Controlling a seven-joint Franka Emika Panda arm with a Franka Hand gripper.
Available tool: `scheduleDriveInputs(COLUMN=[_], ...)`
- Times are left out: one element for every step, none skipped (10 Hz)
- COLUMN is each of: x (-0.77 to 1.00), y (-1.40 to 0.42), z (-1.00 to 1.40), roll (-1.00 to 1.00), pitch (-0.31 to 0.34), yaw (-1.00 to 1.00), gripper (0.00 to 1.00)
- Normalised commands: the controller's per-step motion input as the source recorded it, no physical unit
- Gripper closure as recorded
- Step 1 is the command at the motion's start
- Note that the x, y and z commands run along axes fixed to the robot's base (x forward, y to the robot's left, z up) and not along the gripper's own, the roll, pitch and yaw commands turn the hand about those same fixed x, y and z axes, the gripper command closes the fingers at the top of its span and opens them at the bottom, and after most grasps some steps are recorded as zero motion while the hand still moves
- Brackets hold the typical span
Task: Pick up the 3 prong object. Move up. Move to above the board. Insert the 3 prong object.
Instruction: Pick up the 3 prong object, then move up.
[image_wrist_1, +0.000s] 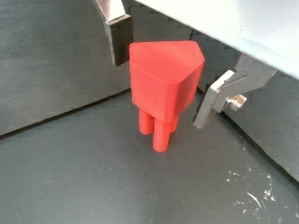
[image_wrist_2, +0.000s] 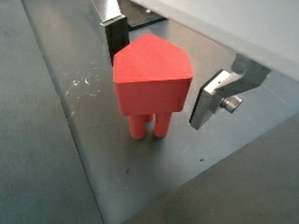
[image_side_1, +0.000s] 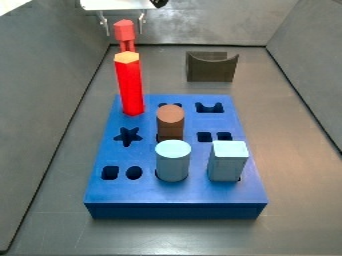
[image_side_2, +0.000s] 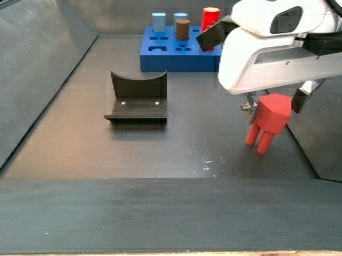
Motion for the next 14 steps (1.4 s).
scheduleDriveInputs(x=[0.00, 0.00, 0.00, 0.00, 0.00, 0.00, 0.00, 0.00, 0.00, 0.00, 0.00, 0.00, 0.00, 0.05], y=[0.00, 0.00, 0.00, 0.00, 0.00, 0.00, 0.00, 0.00, 0.00, 0.00, 0.00, 0.00, 0.00, -0.08], z=[0.00, 0.00, 0.00, 0.00, 0.00, 0.00, 0.00, 0.00, 0.00, 0.00, 0.00, 0.00, 0.83, 0.80], roll=[0.00, 0.00, 0.00, 0.00, 0.00, 0.00, 0.00, 0.00, 0.00, 0.00, 0.00, 0.00, 0.00, 0.02], pitch=[0.000, 0.000, 0.000, 0.000, 0.000, 0.000, 0.000, 0.000, 0.000, 0.000, 0.000, 0.000, 0.000, -0.010], yaw=[0.00, 0.00, 0.00, 0.00, 0.00, 0.00, 0.00, 0.00, 0.00, 0.00, 0.00, 0.00, 0.00, -0.06], gripper=[0.00, 1.00, 1.00, 1.00, 1.00, 1.00, 1.00, 1.00, 1.00, 1.00, 1.00, 1.00, 1.00, 1.00])
